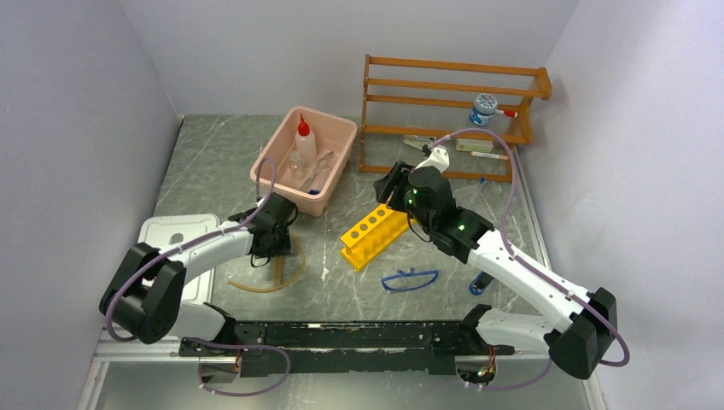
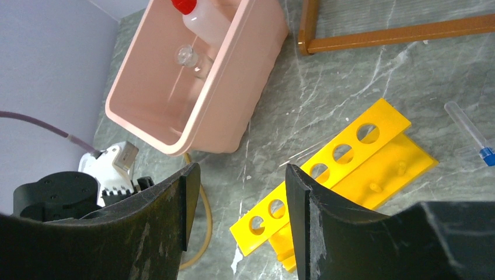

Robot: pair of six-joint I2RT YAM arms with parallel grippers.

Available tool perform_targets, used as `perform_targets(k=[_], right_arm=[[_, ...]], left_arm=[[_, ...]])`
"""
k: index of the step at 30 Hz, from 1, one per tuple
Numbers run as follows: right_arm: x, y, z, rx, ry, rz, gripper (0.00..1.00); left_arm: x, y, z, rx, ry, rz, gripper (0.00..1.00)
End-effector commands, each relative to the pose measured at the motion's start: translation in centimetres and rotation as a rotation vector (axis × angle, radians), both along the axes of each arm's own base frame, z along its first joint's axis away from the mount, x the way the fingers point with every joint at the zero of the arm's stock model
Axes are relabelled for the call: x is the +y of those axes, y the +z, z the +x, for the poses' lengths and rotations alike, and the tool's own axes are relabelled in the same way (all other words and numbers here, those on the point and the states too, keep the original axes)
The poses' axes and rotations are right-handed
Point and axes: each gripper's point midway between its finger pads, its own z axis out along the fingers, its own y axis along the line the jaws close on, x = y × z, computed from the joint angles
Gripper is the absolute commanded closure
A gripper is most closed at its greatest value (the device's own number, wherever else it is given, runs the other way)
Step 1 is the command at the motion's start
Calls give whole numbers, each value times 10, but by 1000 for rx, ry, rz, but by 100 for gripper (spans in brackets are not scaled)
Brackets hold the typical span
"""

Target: Organize the chemistry lab equipment

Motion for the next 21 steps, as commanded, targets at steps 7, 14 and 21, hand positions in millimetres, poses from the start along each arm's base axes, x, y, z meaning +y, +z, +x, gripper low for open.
perform_targets(k=[7, 14, 21], right_arm=[[-10, 11, 0, -37, -29, 18, 41], [-19, 17, -3, -51, -52, 21, 41], [-21, 32, -2, -105, -56, 32, 41]], left_arm=[[5, -20, 7, 3, 17, 48, 69], [12, -7, 11, -24, 22, 81, 95], [27, 35, 13, -93, 126, 105, 95]])
